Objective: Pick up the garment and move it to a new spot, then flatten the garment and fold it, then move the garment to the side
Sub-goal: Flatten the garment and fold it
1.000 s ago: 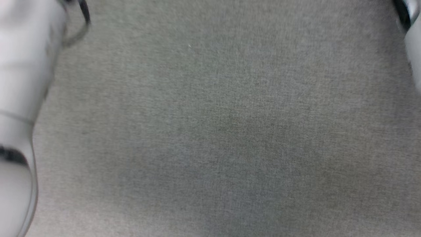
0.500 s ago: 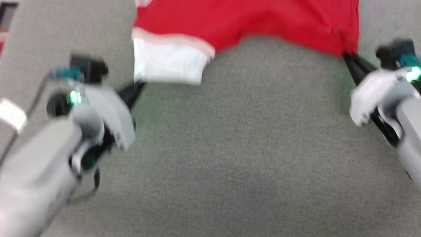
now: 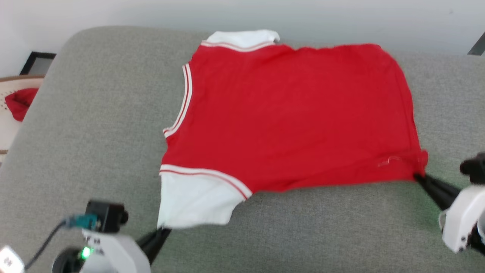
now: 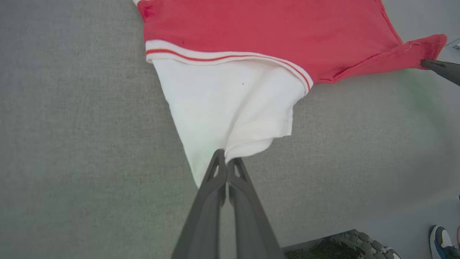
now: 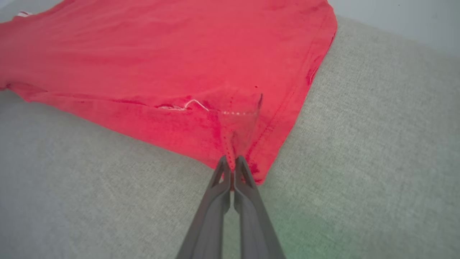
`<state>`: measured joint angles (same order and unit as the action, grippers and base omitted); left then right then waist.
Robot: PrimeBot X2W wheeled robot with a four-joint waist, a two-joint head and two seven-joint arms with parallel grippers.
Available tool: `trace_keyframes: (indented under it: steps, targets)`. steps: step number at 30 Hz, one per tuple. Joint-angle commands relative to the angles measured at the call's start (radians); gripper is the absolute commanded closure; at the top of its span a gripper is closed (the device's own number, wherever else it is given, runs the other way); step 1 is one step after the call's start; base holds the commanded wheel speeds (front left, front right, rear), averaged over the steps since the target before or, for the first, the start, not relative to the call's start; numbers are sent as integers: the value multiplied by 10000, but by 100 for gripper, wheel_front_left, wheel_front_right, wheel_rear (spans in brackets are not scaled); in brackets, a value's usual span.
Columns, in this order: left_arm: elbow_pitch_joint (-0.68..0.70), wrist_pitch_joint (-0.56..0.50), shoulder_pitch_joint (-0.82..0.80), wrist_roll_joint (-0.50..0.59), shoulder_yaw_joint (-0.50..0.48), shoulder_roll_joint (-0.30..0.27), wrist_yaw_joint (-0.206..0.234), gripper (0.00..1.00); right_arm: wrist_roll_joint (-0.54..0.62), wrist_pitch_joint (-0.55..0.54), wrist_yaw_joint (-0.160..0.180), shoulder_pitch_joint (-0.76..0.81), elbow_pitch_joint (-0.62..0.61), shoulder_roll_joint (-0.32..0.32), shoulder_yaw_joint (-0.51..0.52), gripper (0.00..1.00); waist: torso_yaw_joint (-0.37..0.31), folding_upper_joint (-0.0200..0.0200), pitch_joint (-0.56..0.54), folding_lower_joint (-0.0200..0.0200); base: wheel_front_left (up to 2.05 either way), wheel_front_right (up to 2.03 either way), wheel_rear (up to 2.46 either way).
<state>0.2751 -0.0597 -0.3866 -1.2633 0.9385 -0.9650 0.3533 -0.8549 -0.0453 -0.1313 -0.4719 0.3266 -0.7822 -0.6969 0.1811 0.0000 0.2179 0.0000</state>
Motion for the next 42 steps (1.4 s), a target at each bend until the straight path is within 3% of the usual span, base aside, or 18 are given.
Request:
trace_keyframes:
  steps: [1, 7, 15, 24, 29, 32, 36, 42]
  targets:
    - [398, 130, 603, -287, 11, -193, 370, 100, -180, -136, 11, 619, -469, -209, 151, 100, -61, 0, -180, 0, 0, 0, 0]
    - [1510, 741, 2229, -1214, -54, -550, 1376, 100, -579, -553, 11, 2368, -1993, -757, 483, 100, -148, 0, -337, 0, 0, 0, 0]
    - [2358, 1301, 3291, -1810, -266, -1059, 2113, 100, -517, -869, 11, 3930, -3131, -1028, 1313, 100, -226, 0, -353, 0, 0, 0, 0]
    - [3384, 1371, 2512, -1077, -1007, -2464, 2685, 100, -400, -1284, 11, 4800, -4341, -660, 2609, 100, -574, 0, -202, 0, 0, 0, 0]
    - [3443, 413, 1211, -249, -1234, -3072, 2329, 100, -42, -1716, 11, 4550, -4591, -166, 3375, 100, -872, 0, -82, 0, 0, 0, 0]
    - [3085, -316, 294, 281, -1272, -3044, 1784, 100, 297, -2100, 11, 4209, -4708, 156, 3630, 100, -1019, 0, 35, 0, 0, 0, 0]
    - [2140, -1329, -948, 852, -1182, -2550, 822, 100, 762, -2502, 11, 3751, -4619, 622, 3967, 100, -1126, 0, 221, 0, 0, 0, 0]
    - [152, -2436, -2459, 1314, -847, -1368, -551, 100, 1425, -3040, 11, 3014, -4255, 1355, 4212, 100, -1277, 0, 562, 0, 0, 0, 0]
